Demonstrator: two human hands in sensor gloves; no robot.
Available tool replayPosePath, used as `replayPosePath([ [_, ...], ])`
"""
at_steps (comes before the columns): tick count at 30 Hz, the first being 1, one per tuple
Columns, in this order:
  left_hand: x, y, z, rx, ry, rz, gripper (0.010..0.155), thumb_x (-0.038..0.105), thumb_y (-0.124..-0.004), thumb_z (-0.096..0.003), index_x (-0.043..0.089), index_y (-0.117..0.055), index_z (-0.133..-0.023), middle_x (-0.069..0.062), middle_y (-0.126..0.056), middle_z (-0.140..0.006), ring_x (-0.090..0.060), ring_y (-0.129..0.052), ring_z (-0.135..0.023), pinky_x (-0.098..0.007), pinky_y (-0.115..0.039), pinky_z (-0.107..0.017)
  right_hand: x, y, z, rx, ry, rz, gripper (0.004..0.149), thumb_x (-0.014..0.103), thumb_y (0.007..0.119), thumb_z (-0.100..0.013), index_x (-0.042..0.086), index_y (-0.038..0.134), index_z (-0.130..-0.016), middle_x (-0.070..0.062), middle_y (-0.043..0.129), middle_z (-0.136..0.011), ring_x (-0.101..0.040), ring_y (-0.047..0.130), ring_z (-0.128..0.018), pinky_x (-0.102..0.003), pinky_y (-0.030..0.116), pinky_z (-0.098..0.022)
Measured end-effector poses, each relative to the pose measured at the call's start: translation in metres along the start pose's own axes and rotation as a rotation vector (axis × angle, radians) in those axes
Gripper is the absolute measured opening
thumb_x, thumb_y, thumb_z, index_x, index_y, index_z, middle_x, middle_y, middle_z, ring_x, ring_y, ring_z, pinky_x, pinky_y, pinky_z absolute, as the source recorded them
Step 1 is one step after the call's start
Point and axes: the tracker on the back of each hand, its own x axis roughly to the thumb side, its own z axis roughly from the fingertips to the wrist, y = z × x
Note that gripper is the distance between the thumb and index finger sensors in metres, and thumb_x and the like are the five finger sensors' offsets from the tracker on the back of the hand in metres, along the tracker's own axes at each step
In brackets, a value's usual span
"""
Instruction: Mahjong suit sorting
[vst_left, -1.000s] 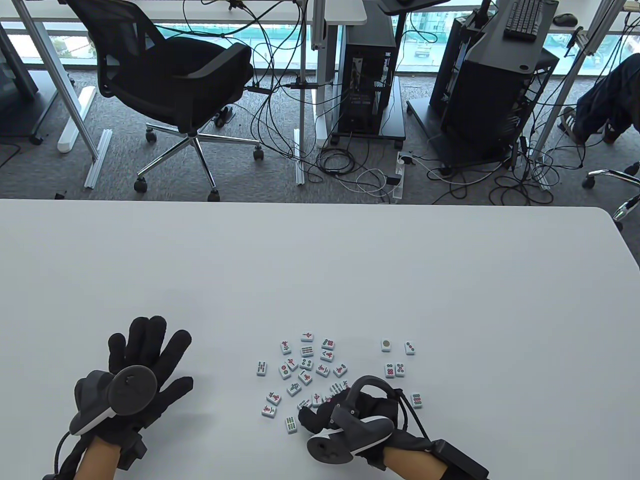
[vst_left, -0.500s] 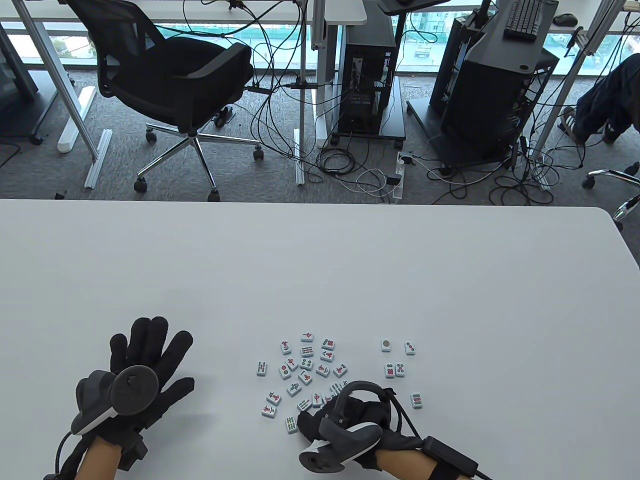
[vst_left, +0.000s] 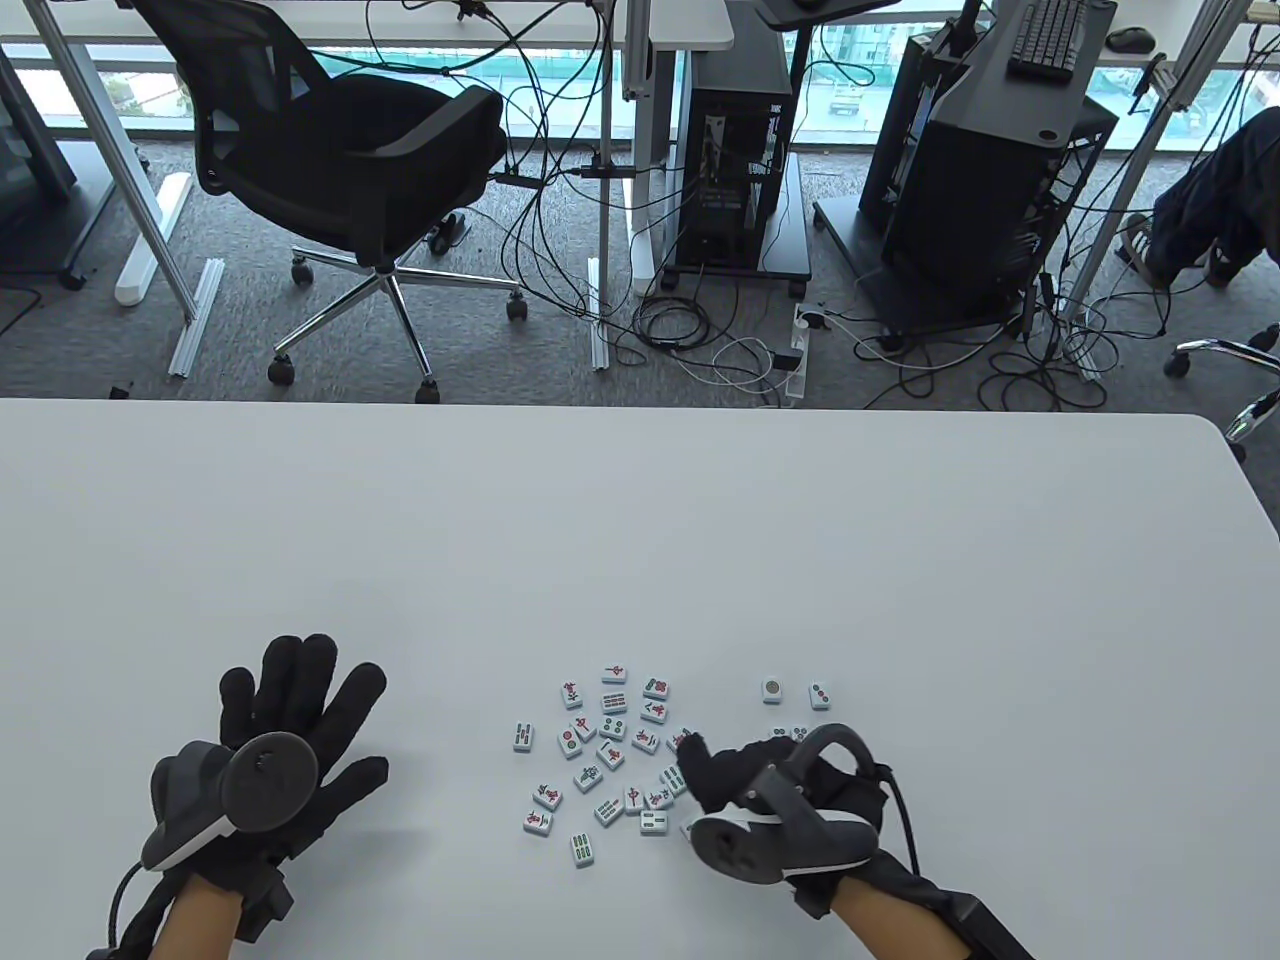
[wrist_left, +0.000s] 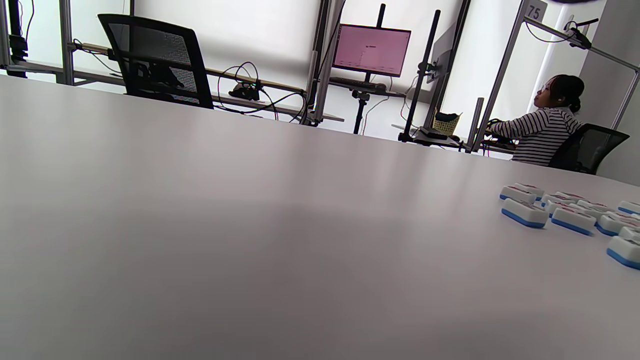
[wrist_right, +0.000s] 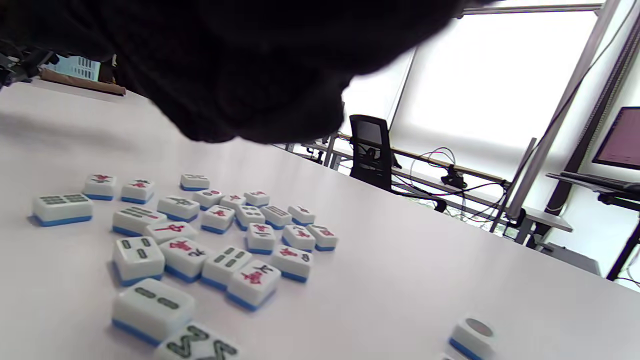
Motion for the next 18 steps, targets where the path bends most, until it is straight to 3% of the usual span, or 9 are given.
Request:
replayPosePath([
  [7,0.001,0.0,0.0,0.004,-0.007,-0.005,0.08,0.076,-0.055,-0.0427,0.05,-0.021,-0.11,0.019,0.013,-0.112,-0.015,0.016,-0.109,-0.051,0.006,-0.076,-0.033,0.041,0.031,0.24,0.168,-0.009,0.057,0.034,0.088,-0.042,0.006,0.078,-0.09,-0.002,0.096,-0.041,-0.009,0.087,-0.011,-0.025,0.079,-0.008],
  [12,0.002,0.001,0.001,0.007,-0.008,-0.009,0.08,0.076,-0.055,-0.0426,0.05,-0.02,-0.109,0.019,0.014,-0.111,-0.015,0.017,-0.109,-0.051,0.006,-0.076,-0.039,0.064,0.04,0.286,0.211,-0.007,0.057,0.034,0.088,-0.042,0.006,0.077,-0.09,-0.002,0.096,-0.042,-0.009,0.087,-0.011,-0.025,0.079,-0.009],
  [18,0.002,0.002,0.002,0.017,-0.01,-0.009,0.08,0.076,-0.055,-0.0426,0.05,-0.021,-0.11,0.019,0.014,-0.111,-0.014,0.017,-0.109,-0.051,0.006,-0.075,-0.038,0.073,0.039,0.306,0.216,0.018,0.057,0.034,0.088,-0.042,0.007,0.077,-0.09,-0.002,0.096,-0.041,-0.009,0.087,-0.011,-0.025,0.079,-0.008],
])
